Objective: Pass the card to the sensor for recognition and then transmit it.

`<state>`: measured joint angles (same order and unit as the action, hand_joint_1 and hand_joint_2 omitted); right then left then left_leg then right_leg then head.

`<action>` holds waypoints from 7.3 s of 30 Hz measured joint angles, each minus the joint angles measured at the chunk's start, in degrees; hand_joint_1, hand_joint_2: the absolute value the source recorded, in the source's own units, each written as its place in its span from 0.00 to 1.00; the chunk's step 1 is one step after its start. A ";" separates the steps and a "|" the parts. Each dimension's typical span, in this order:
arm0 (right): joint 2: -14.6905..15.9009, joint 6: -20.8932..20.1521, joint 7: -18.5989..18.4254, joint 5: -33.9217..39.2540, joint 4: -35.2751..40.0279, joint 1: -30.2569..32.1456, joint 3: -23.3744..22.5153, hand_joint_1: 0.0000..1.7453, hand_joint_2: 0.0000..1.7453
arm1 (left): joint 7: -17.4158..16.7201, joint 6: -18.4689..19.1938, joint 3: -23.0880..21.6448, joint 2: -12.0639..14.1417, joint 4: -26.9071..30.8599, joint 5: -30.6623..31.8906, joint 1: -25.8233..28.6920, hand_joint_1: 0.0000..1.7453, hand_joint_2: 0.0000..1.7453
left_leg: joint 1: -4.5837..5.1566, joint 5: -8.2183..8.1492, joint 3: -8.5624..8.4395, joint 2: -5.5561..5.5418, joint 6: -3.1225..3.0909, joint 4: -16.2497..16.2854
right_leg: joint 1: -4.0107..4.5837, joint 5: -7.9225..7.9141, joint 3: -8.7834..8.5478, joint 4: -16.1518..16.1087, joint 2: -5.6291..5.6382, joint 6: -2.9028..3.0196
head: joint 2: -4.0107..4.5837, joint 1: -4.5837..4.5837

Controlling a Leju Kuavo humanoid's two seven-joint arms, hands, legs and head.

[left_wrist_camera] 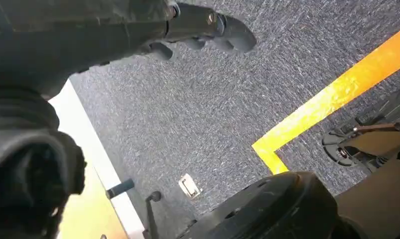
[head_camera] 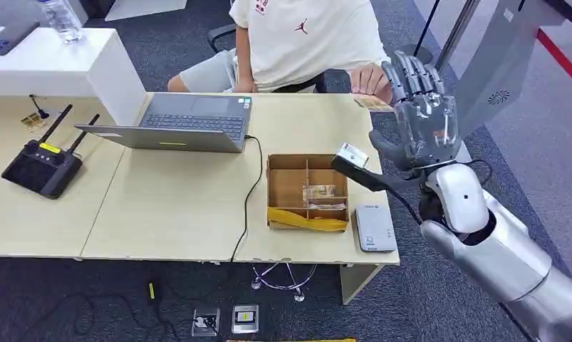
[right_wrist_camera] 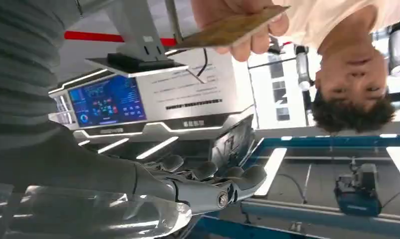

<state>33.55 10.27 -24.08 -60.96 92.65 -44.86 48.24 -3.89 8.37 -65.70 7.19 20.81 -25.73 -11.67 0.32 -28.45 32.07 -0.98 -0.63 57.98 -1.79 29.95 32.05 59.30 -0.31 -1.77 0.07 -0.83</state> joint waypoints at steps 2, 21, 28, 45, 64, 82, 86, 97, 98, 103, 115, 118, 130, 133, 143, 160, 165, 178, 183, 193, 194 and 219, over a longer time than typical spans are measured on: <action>-1.14 0.35 0.24 0.13 -1.38 -0.44 1.75 0.00 1.00 | 0.00 -0.02 0.31 -0.02 0.00 0.00 0.00 0.00 0.00 | 0.00 0.00 0.00 -0.01 0.00 0.00 | 0.00 0.00 -0.01 0.00 -0.02 0.00 | 0.00 0.00; -6.31 0.55 0.68 1.25 -8.37 -3.23 10.01 0.99 1.00 | 0.00 0.00 1.68 0.31 0.00 -0.02 0.94 0.00 0.00 | -0.01 0.00 -0.03 0.08 0.01 0.00 | 0.02 0.00 0.02 -0.04 0.08 0.00 | 0.00 -0.02; -6.49 0.55 0.68 2.58 -9.40 -3.50 10.95 1.00 1.00 | 0.00 0.00 1.75 0.31 -0.02 0.37 1.09 0.00 0.00 | -0.01 0.00 -0.05 0.09 0.01 0.00 | 0.02 -0.01 0.01 -0.05 0.09 0.00 | 0.00 -0.02; -6.55 0.22 0.65 3.17 -10.88 -4.05 12.00 1.00 1.00 | -0.48 0.00 1.75 0.31 -0.04 1.24 1.19 0.00 0.00 | -0.02 0.00 -0.06 0.10 0.01 0.01 | 0.02 -0.01 0.01 -0.05 0.11 0.01 | 0.00 0.00; -3.01 2.12 -3.33 6.12 -10.79 1.23 10.92 1.00 1.00 | 0.83 -0.02 3.28 0.20 -0.04 -1.73 3.21 0.00 0.00 | -0.03 0.01 -1.10 0.22 0.02 0.05 | 0.03 -0.08 0.04 -0.09 0.26 0.02 | 0.00 0.00; 3.26 7.03 -5.97 7.02 -9.40 11.04 2.86 1.00 1.00 | 1.84 -0.02 4.68 0.02 -0.07 -3.48 4.35 0.00 0.00 | -0.07 0.01 -1.11 0.34 0.03 0.05 | 0.09 -0.18 0.03 -0.11 0.35 0.11 | 0.00 0.00; 4.57 7.39 -6.56 7.32 -8.80 13.63 0.87 1.00 1.00 | 1.84 -0.02 4.66 0.02 -0.07 -3.41 4.36 0.00 0.00 | -0.07 0.01 -1.11 0.34 0.03 0.05 | 0.09 -0.18 0.03 -0.13 0.35 0.11 | 0.00 0.00; 5.05 3.93 -5.29 8.20 -7.87 19.18 -2.34 1.00 1.00 | 1.84 -0.02 4.66 -0.02 -0.07 -3.78 4.29 0.00 0.00 | -0.13 0.01 -1.11 0.38 0.03 0.05 | 0.15 -0.18 0.01 -0.13 0.35 0.12 | 0.00 0.00; 4.96 3.78 -5.29 8.50 -7.89 19.34 -2.34 1.00 1.00 | 1.84 -0.02 4.66 -0.02 -0.07 -3.89 4.29 0.00 0.00 | -0.13 0.01 -1.11 0.38 0.03 0.05 | 0.15 -0.18 0.01 -0.12 0.35 0.12 | 0.00 0.00; 4.37 4.09 -4.55 10.45 -8.32 21.07 -2.37 1.00 1.00 | 1.84 -0.02 4.66 -0.04 -0.07 -4.07 4.28 0.00 0.00 | -0.13 0.01 -1.09 0.37 0.03 0.05 | 0.15 -0.18 0.02 -0.13 0.33 0.12 | 0.00 0.00; 2.23 5.99 -3.37 12.17 -10.95 25.03 -2.37 1.00 1.00 | 1.33 -0.02 4.66 -0.07 -0.07 -3.56 4.08 0.00 0.00 | -0.14 0.01 -1.09 0.38 0.03 0.04 | 0.15 -0.18 0.02 -0.13 0.34 0.12 | 0.00 -0.02; 1.95 6.16 -3.37 12.30 -11.36 25.76 -2.37 1.00 1.00 | 1.14 -0.02 4.66 -0.07 -0.07 -3.08 3.96 0.00 0.00 | -0.14 0.01 -1.09 0.37 0.03 0.04 | 0.15 -0.18 0.02 -0.13 0.33 0.12 | 0.00 -0.02; 0.26 7.65 -3.35 11.93 -12.78 28.36 -3.26 1.00 1.00 | 0.15 -0.02 4.66 -0.09 -0.07 -2.40 3.49 0.00 0.00 | -0.14 0.01 -1.12 0.39 0.03 0.04 | 0.16 -0.18 0.02 -0.13 0.37 0.12 | 0.00 0.00; -0.09 7.91 -3.32 11.91 -13.02 28.85 -3.33 1.00 1.00 | 0.09 -0.02 4.66 -0.11 -0.07 -2.34 3.38 0.00 0.00 | -0.14 0.01 -1.12 0.39 0.03 0.04 | 0.16 -0.18 0.00 -0.14 0.35 0.12 | 0.00 0.00; -1.16 8.15 -3.32 11.69 -13.70 29.22 -4.22 1.00 1.00 | -0.17 -0.02 4.66 -0.11 -0.07 -2.05 3.19 0.00 0.00 | -0.14 0.01 -1.16 0.46 0.03 0.05 | 0.16 -0.21 -0.01 -0.14 0.39 0.16 | 0.00 0.00; -2.34 8.55 -2.32 7.84 -14.31 29.63 -6.50 1.00 1.00 | -1.01 -0.02 4.63 -0.11 -0.07 -0.65 2.94 0.00 0.00 | -0.14 0.01 -1.16 0.46 0.03 0.05 | 0.16 -0.21 -0.04 -0.13 0.38 0.16 | 0.00 0.00; -1.90 8.26 -2.82 5.94 -12.26 27.57 -8.77 1.00 1.00 | -1.38 -0.02 4.46 -0.11 -0.07 0.64 2.66 0.00 0.00 | -0.14 0.01 -1.16 0.49 0.04 0.05 | 0.16 -0.23 -0.03 -0.13 0.41 0.15 | 0.00 0.00; -0.57 3.21 -3.41 5.29 -8.17 15.49 -11.28 1.00 1.00 | -2.69 -0.02 4.26 -0.13 0.00 3.67 1.48 0.00 0.00 | -0.14 0.07 -1.17 0.49 0.10 0.05 | 0.16 -0.29 -0.03 -0.12 0.41 0.15 | 0.00 0.00; -0.61 2.03 -3.45 5.59 -8.19 10.90 -10.67 1.00 1.00 | -2.95 -0.02 4.26 -0.13 0.04 4.59 1.22 0.00 0.00 | -0.14 0.07 -1.14 0.50 0.10 0.05 | 0.16 -0.29 -0.03 -0.10 0.42 0.15 | 0.00 0.00; -4.52 1.36 -1.05 6.40 -13.49 -1.05 -5.90 1.00 1.00 | -4.26 -0.02 4.15 -0.44 0.55 8.31 -0.18 0.00 0.00 | -0.19 0.12 -1.04 0.37 0.18 0.05 | 0.20 -0.30 0.03 -0.09 0.33 0.16 | 0.00 0.00; -4.85 1.64 -1.03 6.62 -14.12 -1.52 -5.51 1.00 1.00 | -4.39 0.00 4.13 -0.55 0.55 8.39 -0.22 0.00 0.00 | -0.20 0.12 -1.01 0.35 0.18 0.05 | 0.21 -0.30 0.03 -0.08 0.32 0.16 | 0.00 -0.02; -14.07 7.93 2.05 11.02 -33.94 -6.92 2.23 0.00 1.00 | -4.61 0.00 4.11 -1.05 0.61 8.70 -0.04 0.00 0.00 | -0.21 0.14 -0.95 0.24 0.21 0.06 | 0.22 -0.29 0.09 -0.09 0.29 0.16 | 0.00 -0.02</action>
<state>19.47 18.21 -22.03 -49.94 58.71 -51.78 50.47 -8.50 8.37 -61.59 6.14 21.42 -17.03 -11.71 0.11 -28.31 31.12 -0.74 -0.42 58.04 -1.57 29.66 32.14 59.20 -0.02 -1.61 0.07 -0.85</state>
